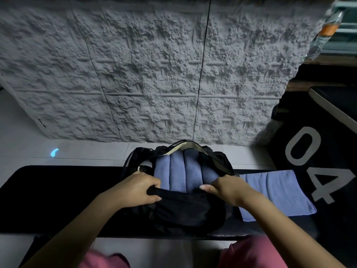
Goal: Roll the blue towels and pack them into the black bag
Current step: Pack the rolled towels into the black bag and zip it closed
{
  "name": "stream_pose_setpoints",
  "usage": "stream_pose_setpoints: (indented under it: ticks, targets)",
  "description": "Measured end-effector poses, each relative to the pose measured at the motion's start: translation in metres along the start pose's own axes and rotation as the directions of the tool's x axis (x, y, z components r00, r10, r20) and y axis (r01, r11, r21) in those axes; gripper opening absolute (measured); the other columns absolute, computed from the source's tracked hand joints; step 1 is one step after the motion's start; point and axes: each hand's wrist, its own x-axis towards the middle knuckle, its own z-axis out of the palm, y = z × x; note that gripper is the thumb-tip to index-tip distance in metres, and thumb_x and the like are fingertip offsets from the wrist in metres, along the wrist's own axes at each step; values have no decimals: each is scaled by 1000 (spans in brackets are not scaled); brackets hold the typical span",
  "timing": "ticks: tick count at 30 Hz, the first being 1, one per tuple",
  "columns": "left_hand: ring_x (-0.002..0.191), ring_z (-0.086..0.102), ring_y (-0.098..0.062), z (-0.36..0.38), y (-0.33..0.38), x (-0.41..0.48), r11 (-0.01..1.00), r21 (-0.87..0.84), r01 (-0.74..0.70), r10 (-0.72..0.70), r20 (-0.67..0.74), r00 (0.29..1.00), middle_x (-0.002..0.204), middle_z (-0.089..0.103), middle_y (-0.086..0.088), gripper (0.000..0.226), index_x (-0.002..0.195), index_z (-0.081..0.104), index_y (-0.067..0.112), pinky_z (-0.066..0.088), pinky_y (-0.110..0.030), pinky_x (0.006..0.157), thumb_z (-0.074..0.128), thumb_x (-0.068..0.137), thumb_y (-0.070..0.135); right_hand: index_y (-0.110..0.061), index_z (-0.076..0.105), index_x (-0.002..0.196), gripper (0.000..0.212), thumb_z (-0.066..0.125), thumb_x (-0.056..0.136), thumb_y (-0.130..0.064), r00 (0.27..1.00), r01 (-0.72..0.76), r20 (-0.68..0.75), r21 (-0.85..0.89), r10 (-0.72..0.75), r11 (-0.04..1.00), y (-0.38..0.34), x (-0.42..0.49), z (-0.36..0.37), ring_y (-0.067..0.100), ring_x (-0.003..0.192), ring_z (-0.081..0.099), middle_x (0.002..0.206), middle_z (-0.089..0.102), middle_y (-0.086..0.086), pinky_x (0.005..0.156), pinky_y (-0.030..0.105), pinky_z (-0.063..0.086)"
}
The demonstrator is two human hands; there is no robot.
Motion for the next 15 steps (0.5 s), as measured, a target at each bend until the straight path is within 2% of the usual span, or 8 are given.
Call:
stream_pose_setpoints:
  ticks: [2, 4, 6, 7, 9, 10, 12, 15]
  targets:
    - [76, 52, -4, -1, 5, 1, 995, 93, 37, -38, 11, 999, 76, 58, 11, 24, 77, 52, 27, 35, -23, 88, 59, 84, 48, -16, 62, 88, 51, 43, 89, -64, 996, 74, -44, 20, -74, 997, 9, -7, 2, 28, 106, 56, 108, 65, 8, 75, 30, 35]
    - [102, 52, -8, 2, 15, 7, 982, 167, 88, -88, -7, 996, 104, 59, 13, 29, 102, 58, 30, 33, -28, 97, 55, 85, 54, -17, 62, 106, 40, 53, 89, -52, 960, 174, -254, 196, -122, 965, 21, -9, 17, 23, 122, 46, 131, 52, 4, 94, 28, 37]
    - [125, 38, -17, 12, 28, 18, 972, 201, 123, -123, -12, 992, 136, 43, 7, 52, 129, 47, 33, 29, -34, 103, 50, 85, 60, -19, 52, 126, 46, 57, 89, -47, 850, 127, -518, 378, 96, 917, 31, -4, 32, 24, 132, 32, 146, 36, 4, 108, 31, 27]
    - [133, 30, -22, 18, 36, 24, 971, 205, 121, -124, 5, 992, 148, 31, 3, 61, 137, 38, 35, 25, -38, 107, 49, 84, 62, -21, 44, 135, 54, 55, 90, -48, 819, 12, -508, 478, 266, 878, 36, 0, 39, 26, 136, 26, 150, 30, 7, 111, 35, 23]
    - [141, 14, -32, 33, 48, 36, 974, 201, 109, -129, 90, 988, 158, 10, 1, 71, 144, 24, 40, 15, -43, 113, 48, 82, 66, -31, 25, 147, 70, 49, 88, -59, 855, -182, -235, 698, 462, 693, 36, 10, 51, 30, 142, 19, 156, 20, 9, 115, 42, 18]
    - [142, 9, -35, 41, 51, 41, 973, 199, 117, -146, 133, 980, 159, 4, 2, 73, 145, 20, 42, 10, -44, 115, 47, 82, 67, -37, 19, 147, 73, 48, 85, -63, 894, -186, -116, 784, 434, 593, 32, 16, 58, 29, 143, 19, 157, 18, 8, 116, 41, 18]
    - [141, 9, -36, 51, 48, 47, 966, 214, 144, -182, 173, 968, 159, 3, 2, 73, 144, 20, 44, 10, -44, 114, 44, 81, 70, -45, 16, 143, 81, 48, 74, -76, 954, -100, -47, 882, 297, 460, 18, 23, 67, 19, 144, 21, 157, 20, 4, 117, 35, 18]
    - [138, 18, -32, 57, 39, 47, 956, 247, 156, -194, 136, 972, 158, 9, 3, 70, 142, 28, 43, 17, -41, 111, 44, 80, 71, -46, 14, 146, 80, 48, 78, -74, 979, -117, 17, 868, 205, 483, -3, 30, 67, 19, 144, 19, 158, 12, 2, 115, 36, 22]
